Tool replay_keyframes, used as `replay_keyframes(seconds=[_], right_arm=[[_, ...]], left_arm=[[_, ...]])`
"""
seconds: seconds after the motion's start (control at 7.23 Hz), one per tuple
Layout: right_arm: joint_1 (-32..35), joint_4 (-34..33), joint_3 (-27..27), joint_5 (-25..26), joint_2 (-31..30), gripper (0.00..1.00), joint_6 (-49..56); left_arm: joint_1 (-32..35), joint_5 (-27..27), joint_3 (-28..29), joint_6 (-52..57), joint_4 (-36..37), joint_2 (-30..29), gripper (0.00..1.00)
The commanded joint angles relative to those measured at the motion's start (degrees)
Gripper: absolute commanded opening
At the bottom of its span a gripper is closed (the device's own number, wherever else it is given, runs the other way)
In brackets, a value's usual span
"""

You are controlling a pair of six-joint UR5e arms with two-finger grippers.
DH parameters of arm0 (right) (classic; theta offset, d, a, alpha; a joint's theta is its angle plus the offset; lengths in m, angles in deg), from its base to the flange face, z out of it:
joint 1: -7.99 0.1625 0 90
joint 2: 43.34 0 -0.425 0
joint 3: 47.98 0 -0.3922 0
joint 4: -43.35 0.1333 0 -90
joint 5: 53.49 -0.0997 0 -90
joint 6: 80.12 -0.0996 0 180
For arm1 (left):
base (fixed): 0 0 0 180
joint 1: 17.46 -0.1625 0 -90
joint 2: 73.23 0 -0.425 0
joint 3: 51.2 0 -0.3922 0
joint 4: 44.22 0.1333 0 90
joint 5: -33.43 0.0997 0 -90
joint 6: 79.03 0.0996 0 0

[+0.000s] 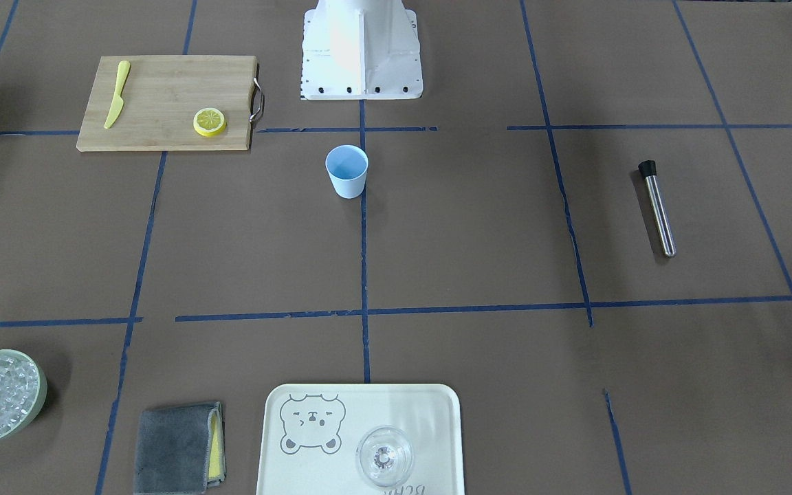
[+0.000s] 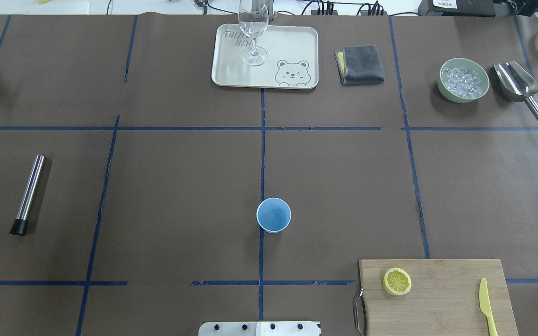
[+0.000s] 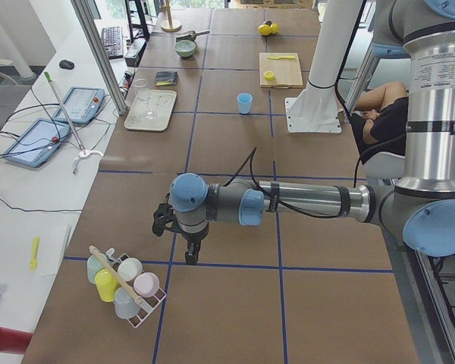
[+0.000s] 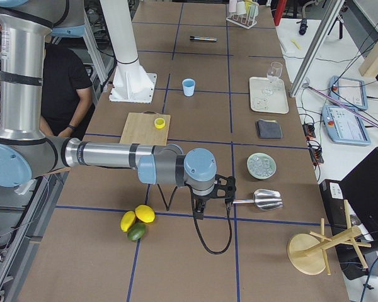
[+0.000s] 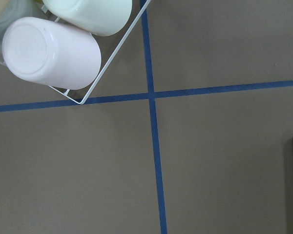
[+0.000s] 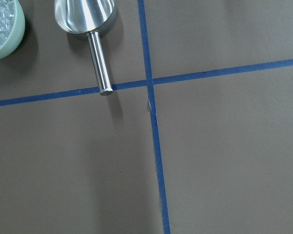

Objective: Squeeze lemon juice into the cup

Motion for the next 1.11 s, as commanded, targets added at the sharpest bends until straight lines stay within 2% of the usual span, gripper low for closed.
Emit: replay_keyframes(seconds=[0.0,0.28,0.41,0.55,0.69,0.83,0.97], right_arm=[[0.0,1.3,0.0,-0.2,0.1,1.0,0.1],[-2.4,0.6,1.4,0.3,5.1,1.0,-0.4],[-3.0,1.2,-0.4,-0.4,4.5,1.0,-0.5],[-4.3,2.3,0.5,-1.1,4.5,1.0,-0.9],[-6.4,6.8,1.7,-0.9,4.5,1.0,-2.7],[-11.0,10.5,3.9,0.1,4.6,1.0,-12.1],[-16.3,13.3,6.8,4.2,4.7,1.0,-20.6]], left_arm=[[0.0,-0.2,-0.4,0.0,0.0,0.0,1.0],[0.0,-0.4,-0.7,0.0,0.0,0.0,1.0],[0.0,-0.4,-1.1,0.0,-0.1,0.0,1.0],[0.1,-0.3,-1.8,0.0,-0.1,0.0,1.0],[0.1,-0.3,-1.8,0.0,-0.1,0.0,1.0],[0.1,-0.4,-2.1,0.0,-0.2,0.0,1.0],[0.2,-0.4,-3.3,-0.2,-0.2,0.3,1.0]])
